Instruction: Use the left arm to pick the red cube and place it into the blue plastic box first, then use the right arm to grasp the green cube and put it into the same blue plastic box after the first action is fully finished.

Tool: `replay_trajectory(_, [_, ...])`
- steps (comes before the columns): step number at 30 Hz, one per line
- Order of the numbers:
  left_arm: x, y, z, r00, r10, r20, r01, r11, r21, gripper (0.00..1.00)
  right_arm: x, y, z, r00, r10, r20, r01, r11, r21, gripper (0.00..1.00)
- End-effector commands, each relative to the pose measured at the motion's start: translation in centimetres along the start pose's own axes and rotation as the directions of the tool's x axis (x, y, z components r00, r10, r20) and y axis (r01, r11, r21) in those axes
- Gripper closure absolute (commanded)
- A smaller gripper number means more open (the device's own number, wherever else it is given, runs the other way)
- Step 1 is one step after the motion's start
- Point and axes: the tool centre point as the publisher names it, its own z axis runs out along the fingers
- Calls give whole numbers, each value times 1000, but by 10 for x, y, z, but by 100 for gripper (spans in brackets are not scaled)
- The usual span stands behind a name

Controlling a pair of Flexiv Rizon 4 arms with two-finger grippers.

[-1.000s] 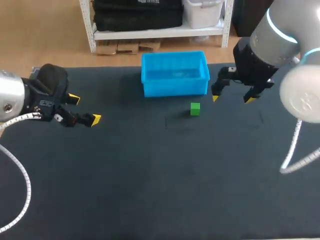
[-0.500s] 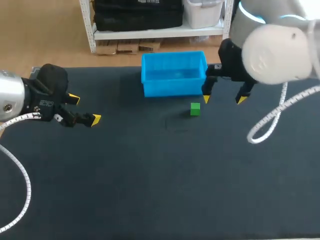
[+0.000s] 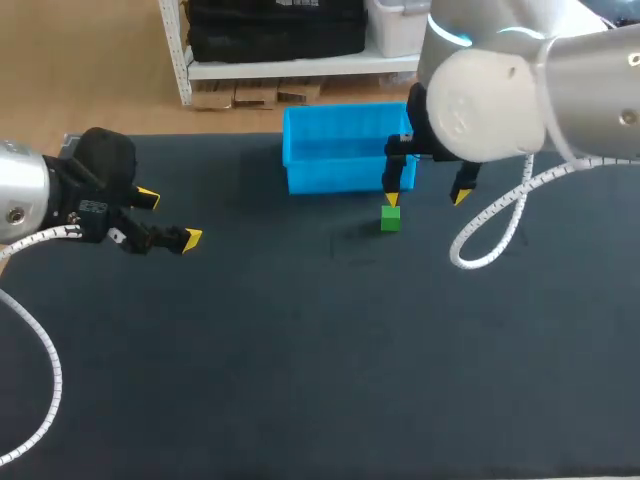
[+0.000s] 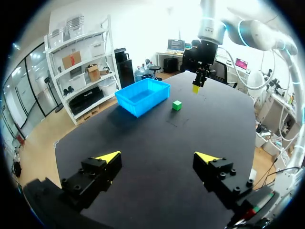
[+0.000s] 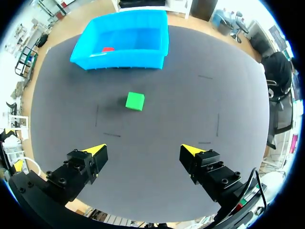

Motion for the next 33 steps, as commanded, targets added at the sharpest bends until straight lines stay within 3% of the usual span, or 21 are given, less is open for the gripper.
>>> replay_trajectory(1, [-3,-1,1,1000,-2,-12,2,1000,-8,0,-5,2,4,1000,5,6,-5,1000,12,0])
replay_trajectory(21, [-3,-1,1,1000,-2,-12,2,1000,-8,0,-56,15,40,1000,-14,27,13,999,47,0])
replay_trajectory(33, [-3,-1,1,1000,-2,-12,2,1000,-8,0,-68,22,71,1000,-13,0,13,999,35,0])
